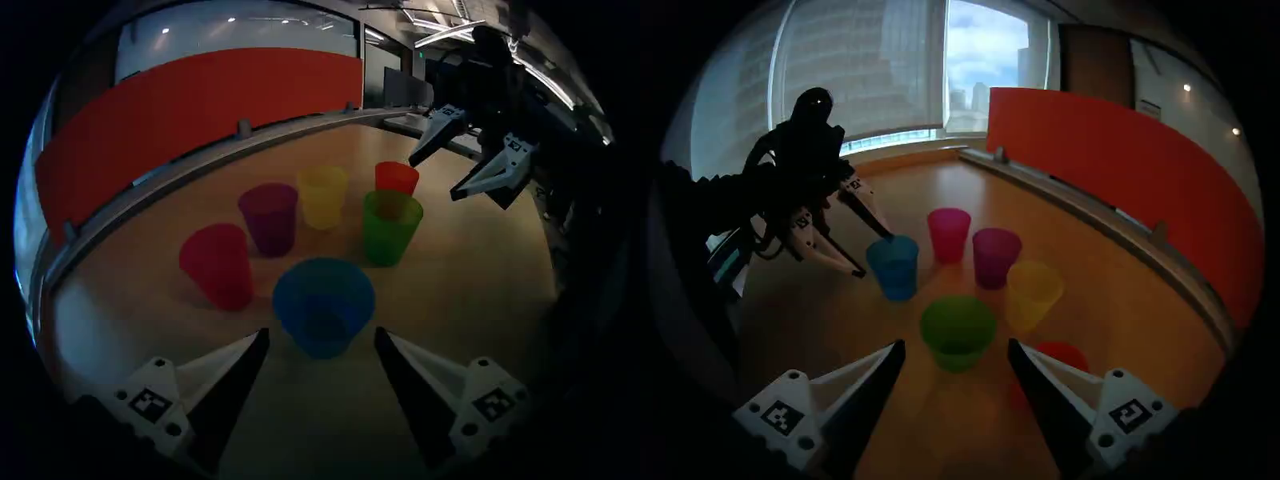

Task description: Pour water

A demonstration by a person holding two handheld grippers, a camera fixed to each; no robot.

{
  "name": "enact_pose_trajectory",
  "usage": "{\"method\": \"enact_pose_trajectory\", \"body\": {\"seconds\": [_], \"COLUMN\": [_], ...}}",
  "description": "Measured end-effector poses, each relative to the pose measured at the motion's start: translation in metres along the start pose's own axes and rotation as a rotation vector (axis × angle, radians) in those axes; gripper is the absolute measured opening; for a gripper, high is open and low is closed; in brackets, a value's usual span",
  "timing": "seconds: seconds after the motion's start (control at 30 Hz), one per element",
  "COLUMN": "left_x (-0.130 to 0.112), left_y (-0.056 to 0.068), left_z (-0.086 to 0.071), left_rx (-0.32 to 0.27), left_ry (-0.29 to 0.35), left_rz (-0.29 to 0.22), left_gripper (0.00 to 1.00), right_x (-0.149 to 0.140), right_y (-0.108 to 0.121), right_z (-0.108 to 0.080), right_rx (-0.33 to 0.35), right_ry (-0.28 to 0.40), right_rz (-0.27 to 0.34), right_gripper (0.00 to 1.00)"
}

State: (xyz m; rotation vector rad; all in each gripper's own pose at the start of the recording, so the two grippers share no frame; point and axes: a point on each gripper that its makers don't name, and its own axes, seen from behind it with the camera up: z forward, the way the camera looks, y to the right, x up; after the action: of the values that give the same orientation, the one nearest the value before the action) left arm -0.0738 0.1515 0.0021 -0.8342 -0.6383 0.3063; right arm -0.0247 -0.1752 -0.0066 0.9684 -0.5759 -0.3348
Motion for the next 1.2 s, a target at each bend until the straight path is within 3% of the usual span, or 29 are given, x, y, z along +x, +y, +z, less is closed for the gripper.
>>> {"method": "enact_pose_trajectory", "body": {"seconds": [0.6, 0.73, 0.87, 1.2], "left_x": [0.008, 0.010, 0.010, 0.009], "left_y": [0.006, 0.004, 0.002, 0.001], "left_z": [0.033, 0.035, 0.036, 0.037], "left_rx": [-0.037, -0.033, -0.024, -0.024], "left_ry": [-0.008, -0.006, -0.004, -0.006], "left_rz": [-0.001, -0.002, -0.001, 0.004], "left_gripper": [0.98, 0.97, 0.85, 0.84], "right_x": [-0.006, -0.007, -0.007, -0.008], "right_y": [0.005, 0.006, 0.007, 0.007], "right_z": [0.009, 0.010, 0.011, 0.016], "right_rx": [0.008, 0.010, 0.009, 0.012], "right_ry": [-0.009, -0.011, -0.011, -0.012], "right_rz": [0.009, 0.012, 0.015, 0.014], "right_gripper": [0.99, 0.99, 0.99, 0.99]}}
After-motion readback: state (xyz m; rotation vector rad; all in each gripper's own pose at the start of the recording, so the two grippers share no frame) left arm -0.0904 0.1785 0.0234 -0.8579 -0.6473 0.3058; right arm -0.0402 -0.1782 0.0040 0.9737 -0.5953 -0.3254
